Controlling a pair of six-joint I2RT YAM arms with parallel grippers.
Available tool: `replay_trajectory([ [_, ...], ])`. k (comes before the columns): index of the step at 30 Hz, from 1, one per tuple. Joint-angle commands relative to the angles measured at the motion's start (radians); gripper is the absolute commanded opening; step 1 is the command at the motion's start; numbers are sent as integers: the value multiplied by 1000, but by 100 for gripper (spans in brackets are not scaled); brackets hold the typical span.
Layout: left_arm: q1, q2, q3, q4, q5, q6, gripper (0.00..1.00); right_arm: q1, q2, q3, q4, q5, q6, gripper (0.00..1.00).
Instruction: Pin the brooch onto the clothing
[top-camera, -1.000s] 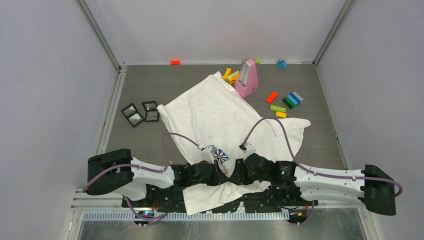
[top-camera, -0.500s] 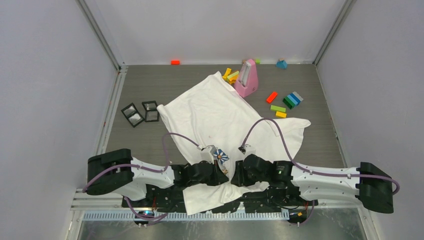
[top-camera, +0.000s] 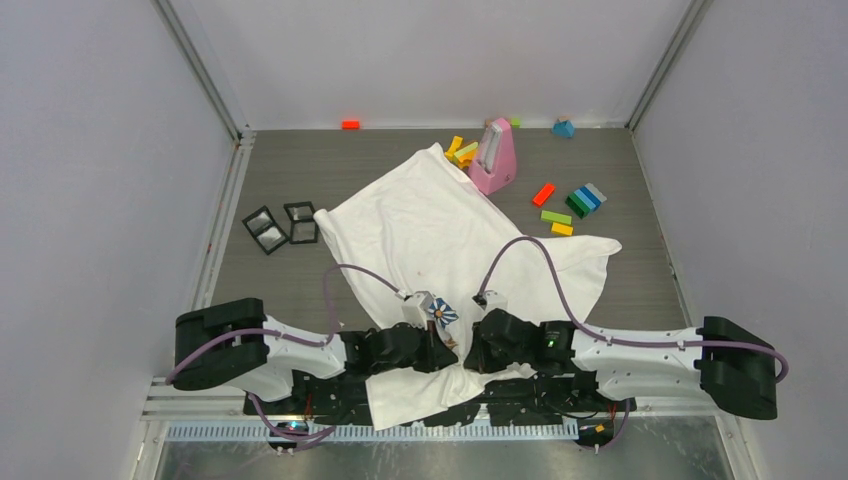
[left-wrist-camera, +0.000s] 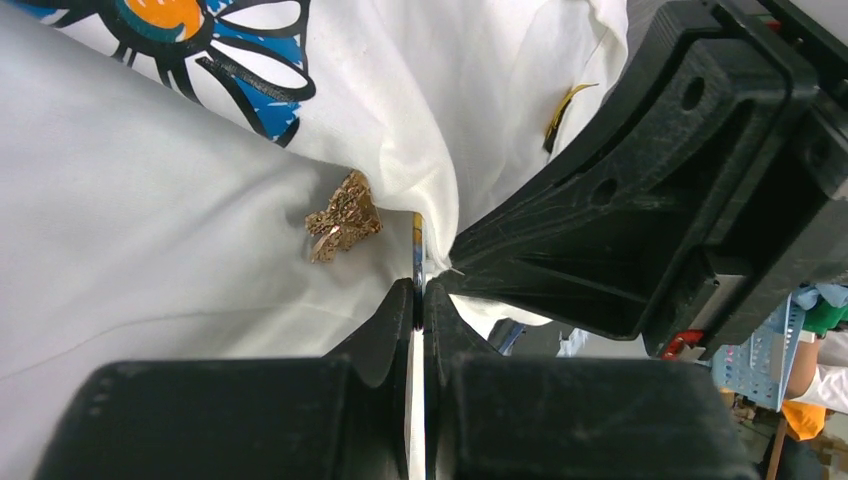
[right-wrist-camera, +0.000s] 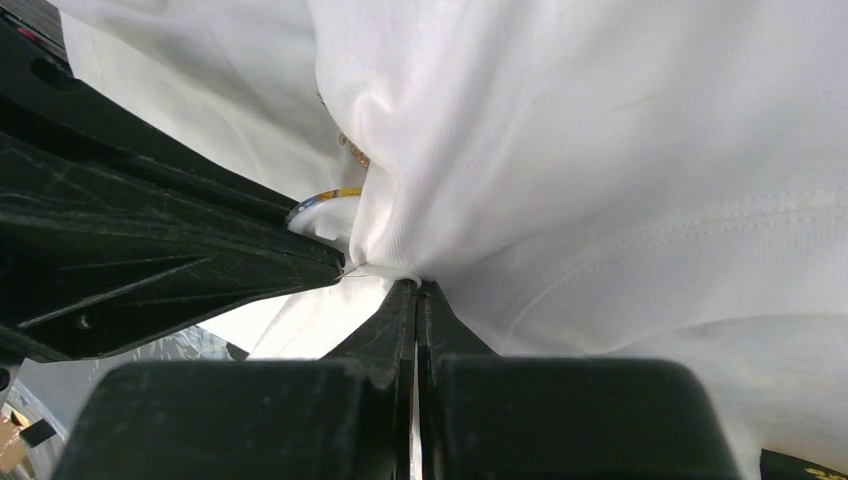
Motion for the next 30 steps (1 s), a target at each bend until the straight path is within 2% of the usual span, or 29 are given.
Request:
replay_trajectory([
  [1,-4,-20,-11,192,8,56,0,4,44,7,28,-9,27,1],
  [10,4,-74,-21,202,58,139,0,3,53,36,20,-8,29,1],
  [11,21,-84,-24,206,93,153,0,2,43,39,14,-8,20,3],
  [14,123,-125,-34,189,279,180,0,0,-26,56,-36,-1,-3,15],
  [16,199,-146,-24,148,455,205,0,-7,-76,58,-64,-6,-19,30],
  [19,293,-163,10,61,640,254,0,-16,-143,55,-88,-35,-41,40],
  [22,401,-155,27,61,822,254,0,-19,-232,42,-97,-93,-68,49],
  [26,461,-122,70,45,1020,260,0,-19,-358,10,-69,-156,-98,60],
  [30,469,-84,95,58,1142,261,0,-19,-462,-19,-49,-167,-112,67],
])
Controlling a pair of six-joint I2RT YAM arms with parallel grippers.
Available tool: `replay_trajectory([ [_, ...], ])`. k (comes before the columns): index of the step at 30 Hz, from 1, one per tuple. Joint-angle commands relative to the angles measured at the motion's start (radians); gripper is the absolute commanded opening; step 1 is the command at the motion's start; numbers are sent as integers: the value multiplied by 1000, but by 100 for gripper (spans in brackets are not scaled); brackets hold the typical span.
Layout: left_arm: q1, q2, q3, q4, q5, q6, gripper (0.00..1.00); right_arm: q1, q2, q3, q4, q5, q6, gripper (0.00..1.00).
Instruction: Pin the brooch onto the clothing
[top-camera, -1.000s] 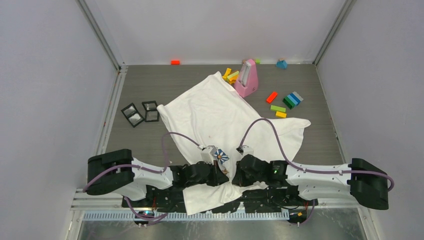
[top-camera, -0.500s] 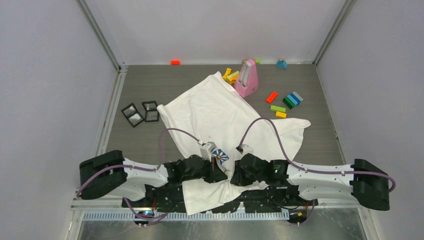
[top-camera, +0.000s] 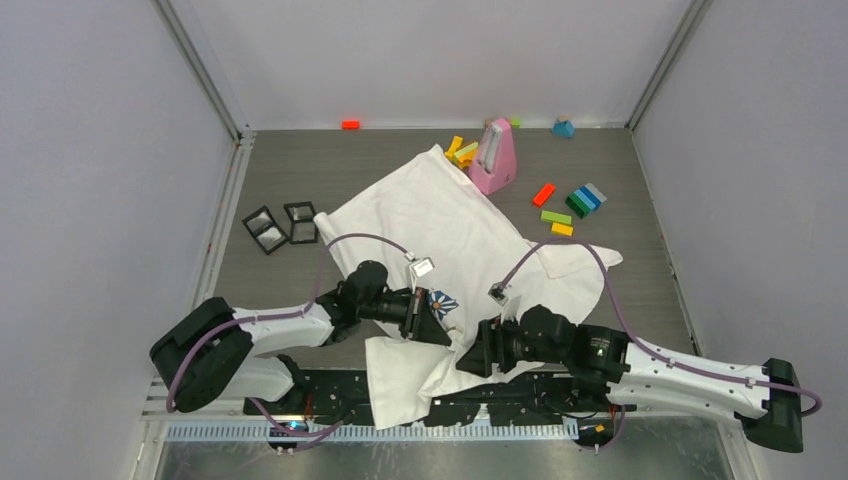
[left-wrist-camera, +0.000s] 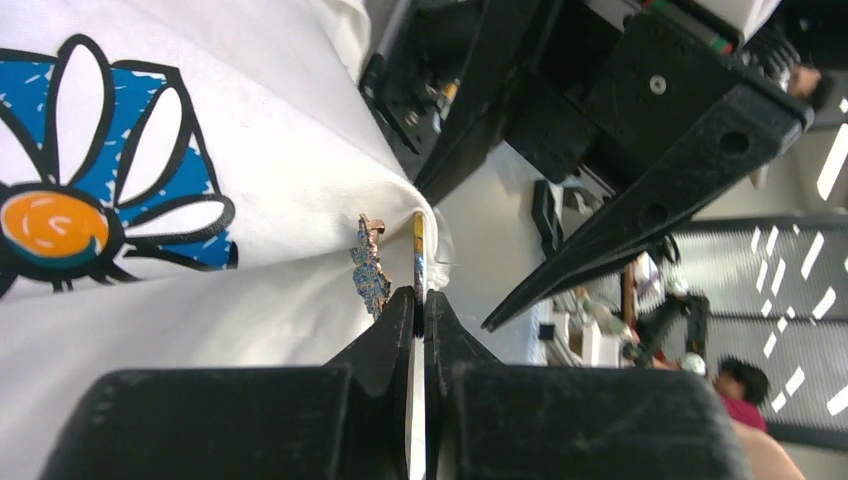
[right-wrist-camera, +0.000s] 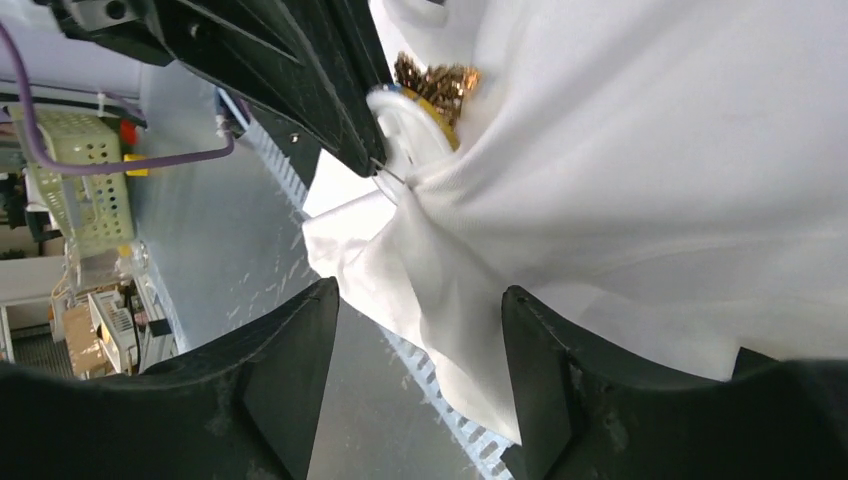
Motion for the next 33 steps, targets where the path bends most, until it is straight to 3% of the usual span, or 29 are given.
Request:
replay_trajectory([
  [1,6,27,52,33,274,22,0,0,-99,-36,34,-34,-39,67],
  [10,16,27,65,51,356,15,0,0,-247,-66,7,30,-47,68],
  [21,16,34,56,98,368,-8,0,0,-171,-57,142,-59,-62,67],
  [28,15,47,43,164,378,-42,0,0,-87,-73,256,-68,-28,50],
  [33,13,50,40,185,385,-52,0,-3,-92,-99,319,-72,2,48],
])
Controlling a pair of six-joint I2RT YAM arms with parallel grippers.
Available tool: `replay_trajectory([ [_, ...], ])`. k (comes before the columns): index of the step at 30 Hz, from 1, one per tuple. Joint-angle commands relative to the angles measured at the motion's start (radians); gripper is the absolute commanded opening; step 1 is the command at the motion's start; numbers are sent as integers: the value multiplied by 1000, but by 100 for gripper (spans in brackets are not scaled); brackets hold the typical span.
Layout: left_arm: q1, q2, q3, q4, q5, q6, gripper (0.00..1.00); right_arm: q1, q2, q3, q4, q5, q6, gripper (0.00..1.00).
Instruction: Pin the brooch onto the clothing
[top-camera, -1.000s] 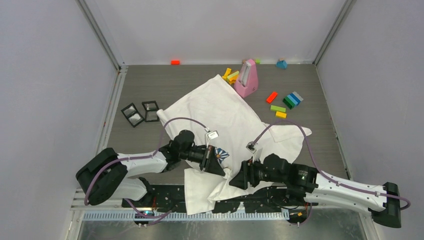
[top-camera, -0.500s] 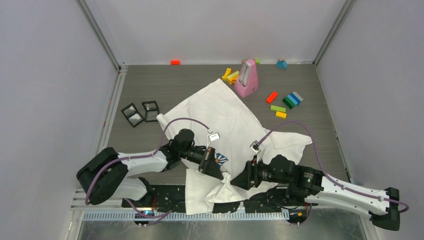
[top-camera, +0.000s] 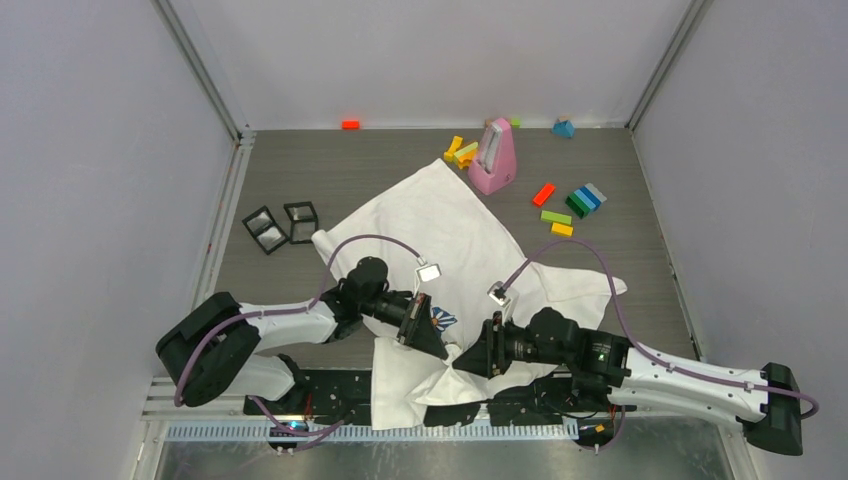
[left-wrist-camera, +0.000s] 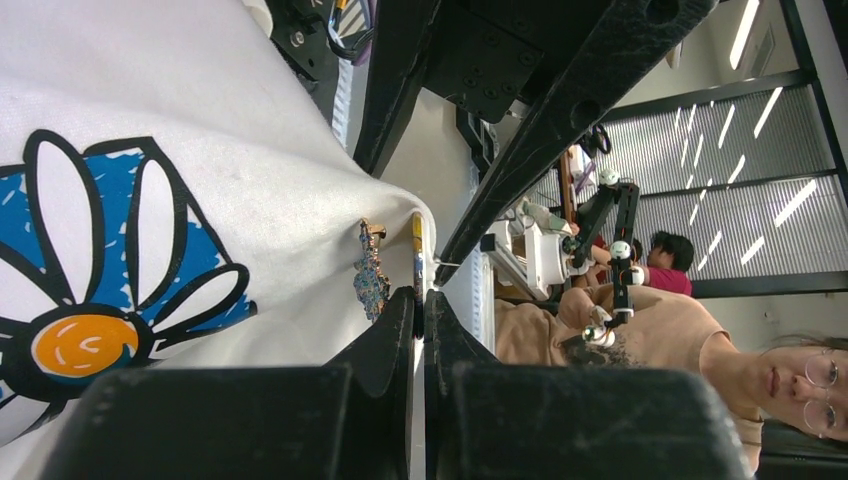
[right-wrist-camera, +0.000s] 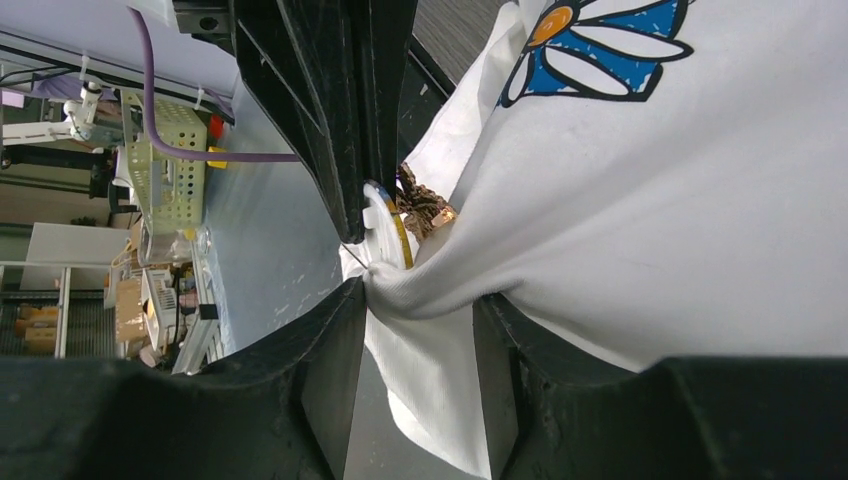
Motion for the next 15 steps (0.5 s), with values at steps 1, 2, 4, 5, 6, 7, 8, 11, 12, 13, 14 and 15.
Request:
replay_trajectory([
  [1,-3,-5,9,106,55,-25,0,-3,-8,-21,130,-6,31,48],
  [2,-2,-6,9,108,56,-27,0,-4,-14,-23,137,-8,32,48],
  [4,-4,-6,8,115,60,-28,0,-7,-26,-30,140,-14,37,47],
  [5,-6,-6,7,120,60,-31,0,-9,-31,-33,140,-16,41,45],
  [6,-8,-5,7,125,62,-32,0,-12,-42,-38,143,-22,44,44],
  [7,-11,-3,7,130,63,-35,0,-13,-47,-41,146,-26,46,44],
  [8,-13,-1,7,137,65,-39,0,-17,-59,-45,149,-34,52,44],
  [11,-17,3,3,169,71,-57,0,-23,-83,-51,148,-48,58,48],
  [12,-18,5,3,178,72,-62,0,-26,-93,-54,143,-52,60,49],
  [13,-18,5,3,183,75,-67,0,-28,-101,-55,141,-53,61,49],
  [14,-18,5,3,189,76,-70,0,-31,-105,-58,139,-57,63,49],
  [15,-19,6,1,195,77,-75,0,-33,-112,-60,139,-63,64,49],
])
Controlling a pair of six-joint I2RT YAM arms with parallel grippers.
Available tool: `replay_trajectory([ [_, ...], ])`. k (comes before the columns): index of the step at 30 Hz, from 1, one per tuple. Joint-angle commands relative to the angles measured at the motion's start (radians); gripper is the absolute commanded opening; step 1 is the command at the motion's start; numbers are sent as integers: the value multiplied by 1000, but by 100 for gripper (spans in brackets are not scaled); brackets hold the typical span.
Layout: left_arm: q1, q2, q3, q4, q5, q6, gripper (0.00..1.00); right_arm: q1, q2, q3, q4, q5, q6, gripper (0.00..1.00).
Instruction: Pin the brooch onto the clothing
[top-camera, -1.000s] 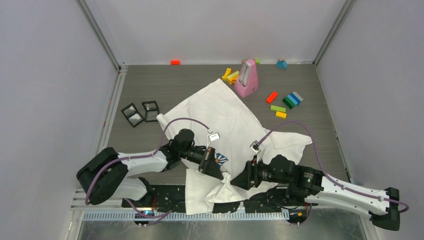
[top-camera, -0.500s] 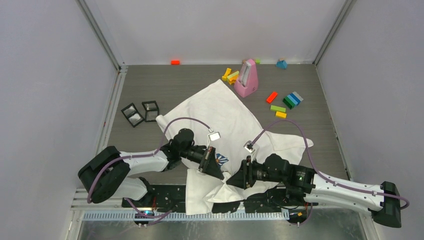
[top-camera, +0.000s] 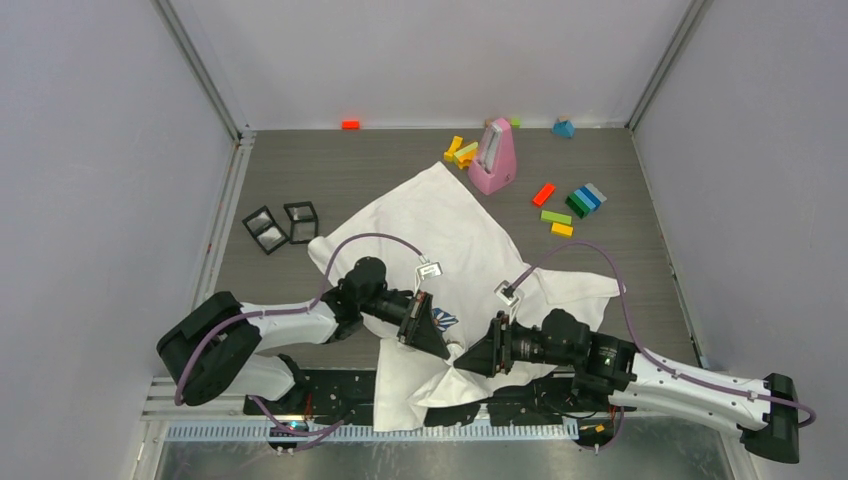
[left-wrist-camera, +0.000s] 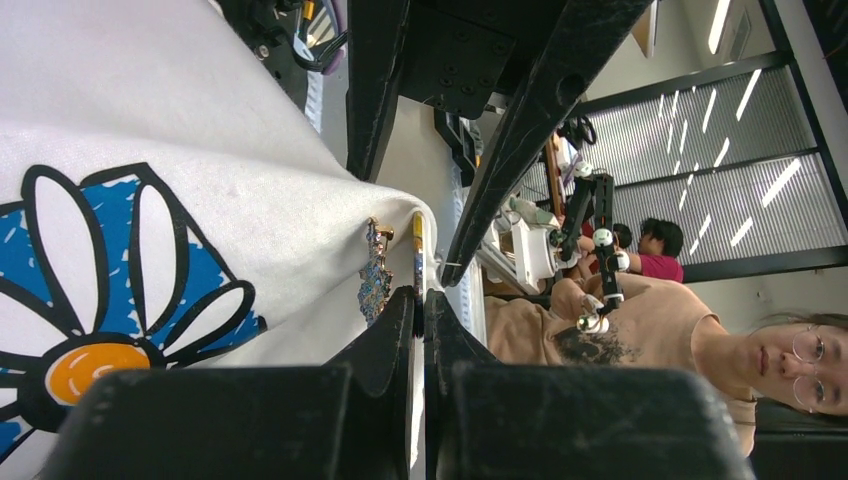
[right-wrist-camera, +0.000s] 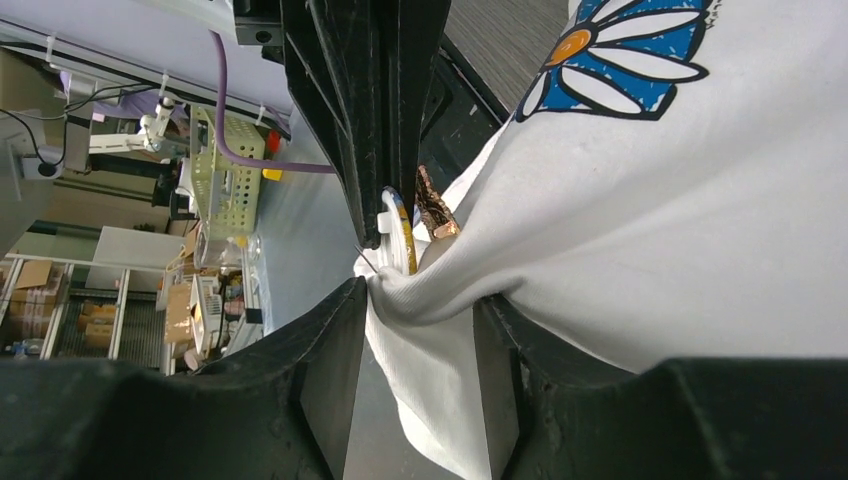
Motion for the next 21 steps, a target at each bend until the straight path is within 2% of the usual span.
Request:
replay_trajectory([
  [1,-12,1,1,114,53,-32,0,-11,-29,-8,67,-23,16,49],
  [12,-21,2,-1,132,58,-42,0,-35,-88,-10,39,-34,19,53],
  [21,-33,4,3,134,62,-43,0,-45,-57,-8,38,-23,22,43],
])
